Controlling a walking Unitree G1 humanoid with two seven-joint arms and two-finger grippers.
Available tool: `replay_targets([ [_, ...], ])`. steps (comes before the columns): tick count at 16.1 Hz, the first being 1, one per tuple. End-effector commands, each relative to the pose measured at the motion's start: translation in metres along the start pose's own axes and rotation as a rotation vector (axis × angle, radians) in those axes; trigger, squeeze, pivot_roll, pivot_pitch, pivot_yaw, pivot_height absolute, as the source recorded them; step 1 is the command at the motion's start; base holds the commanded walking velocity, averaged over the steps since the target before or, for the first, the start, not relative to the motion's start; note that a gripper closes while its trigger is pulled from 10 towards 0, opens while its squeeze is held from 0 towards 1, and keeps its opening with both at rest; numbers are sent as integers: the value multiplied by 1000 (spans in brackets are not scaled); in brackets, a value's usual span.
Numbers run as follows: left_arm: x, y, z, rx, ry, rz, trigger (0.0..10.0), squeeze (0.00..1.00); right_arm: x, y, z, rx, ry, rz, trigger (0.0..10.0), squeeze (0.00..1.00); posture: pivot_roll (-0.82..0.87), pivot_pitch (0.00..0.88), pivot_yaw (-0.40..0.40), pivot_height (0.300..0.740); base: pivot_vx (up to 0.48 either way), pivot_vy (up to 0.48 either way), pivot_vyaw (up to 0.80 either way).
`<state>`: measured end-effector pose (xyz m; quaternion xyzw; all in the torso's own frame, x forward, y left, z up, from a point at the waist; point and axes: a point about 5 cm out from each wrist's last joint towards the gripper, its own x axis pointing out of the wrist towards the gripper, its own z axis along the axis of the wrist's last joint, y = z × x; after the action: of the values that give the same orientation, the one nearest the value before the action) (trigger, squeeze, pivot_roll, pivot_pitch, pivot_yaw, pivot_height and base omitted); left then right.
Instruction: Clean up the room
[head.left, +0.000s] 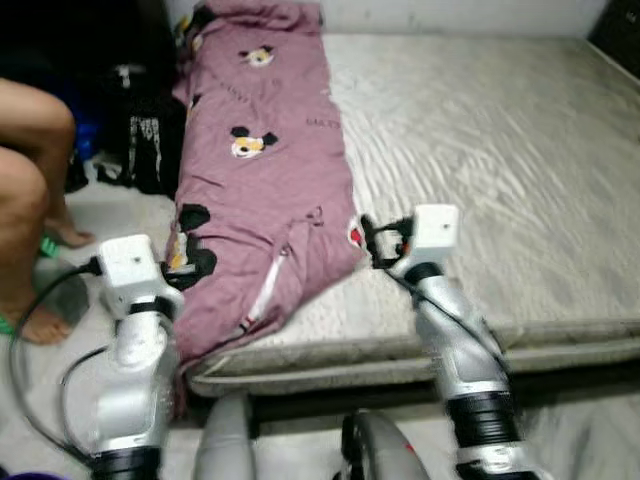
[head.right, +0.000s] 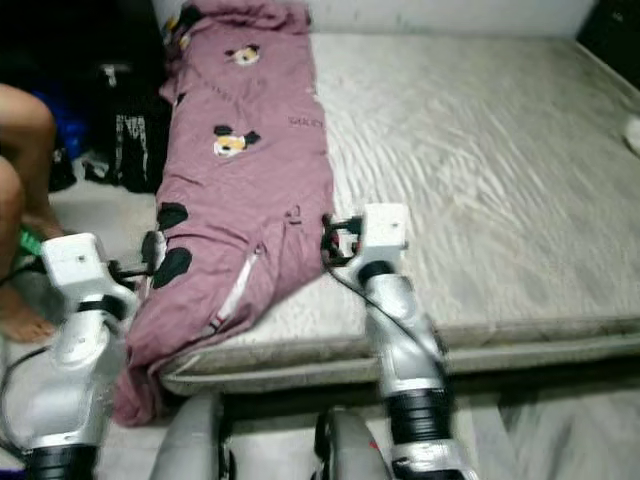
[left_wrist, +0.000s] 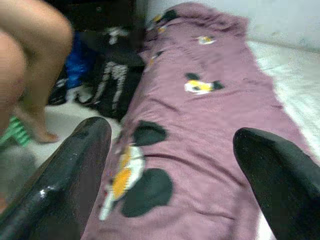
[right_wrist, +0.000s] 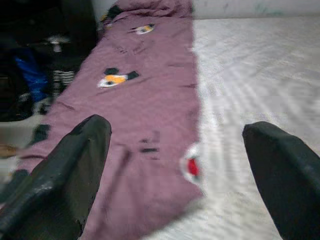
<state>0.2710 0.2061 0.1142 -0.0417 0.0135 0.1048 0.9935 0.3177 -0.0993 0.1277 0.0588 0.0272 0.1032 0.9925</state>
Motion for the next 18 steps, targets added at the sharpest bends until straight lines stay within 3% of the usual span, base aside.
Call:
replay_targets([
  [1, -1, -1, -3, -2, 13, -5, 10000, 0, -1, -1, -2, -8, 10, 2, 10000, 0, -55, 84, -46, 631, 0, 0, 0],
  [7, 7, -6, -4, 9, 37, -12, 10000, 0, -3, -6, -4, 11, 19, -28, 10000, 0, -65, 87, -47, 626, 0, 0, 0],
  [14, 26, -20, 1, -15, 33, -4, 10000, 0, -10, -12, -1, 18, 16, -44, 10000, 0, -93, 117, -57, 542, 0, 0, 0],
  [18, 30, -13, 1, -12, 30, 16, 10000, 0, -10, -13, -1, 14, 33, -51, 10000, 0, -100, 133, -57, 517, 0, 0, 0],
])
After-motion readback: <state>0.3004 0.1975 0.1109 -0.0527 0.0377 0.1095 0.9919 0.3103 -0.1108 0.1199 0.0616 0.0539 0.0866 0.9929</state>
